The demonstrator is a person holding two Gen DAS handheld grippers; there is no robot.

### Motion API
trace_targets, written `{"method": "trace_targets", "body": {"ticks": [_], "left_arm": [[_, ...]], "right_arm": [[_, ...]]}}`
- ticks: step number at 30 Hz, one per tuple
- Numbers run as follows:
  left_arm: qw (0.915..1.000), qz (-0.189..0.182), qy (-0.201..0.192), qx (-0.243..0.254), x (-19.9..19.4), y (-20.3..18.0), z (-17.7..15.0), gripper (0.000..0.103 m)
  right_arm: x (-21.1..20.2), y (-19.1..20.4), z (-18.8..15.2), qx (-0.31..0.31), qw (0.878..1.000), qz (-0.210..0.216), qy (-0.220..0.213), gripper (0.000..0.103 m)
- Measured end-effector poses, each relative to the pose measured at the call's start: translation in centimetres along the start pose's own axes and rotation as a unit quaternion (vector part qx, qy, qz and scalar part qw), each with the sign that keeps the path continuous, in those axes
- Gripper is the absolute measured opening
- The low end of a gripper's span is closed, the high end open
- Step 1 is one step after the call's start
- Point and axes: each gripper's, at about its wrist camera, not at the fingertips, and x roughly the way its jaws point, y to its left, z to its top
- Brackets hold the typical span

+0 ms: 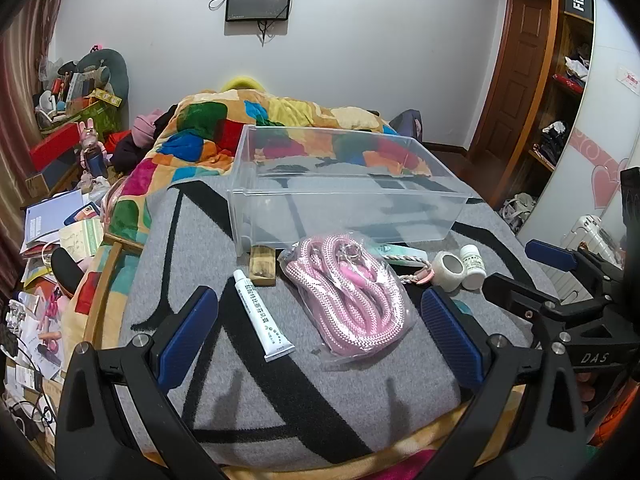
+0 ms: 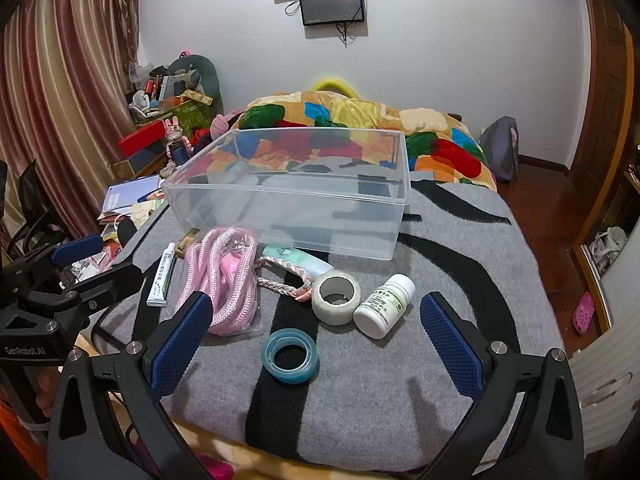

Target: Organize objects

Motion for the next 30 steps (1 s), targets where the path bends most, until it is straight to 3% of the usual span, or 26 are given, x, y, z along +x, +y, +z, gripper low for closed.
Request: {"method": "trace_targets", "body": {"ticks": [30], "left_arm": [[1.0,0.0,0.001,0.0,0.15,0.04,-0.06,0.103]], "right_arm": [[0.07,-0.33,0.0,0.005,1.0,0.002,0.003,0.103]]}}
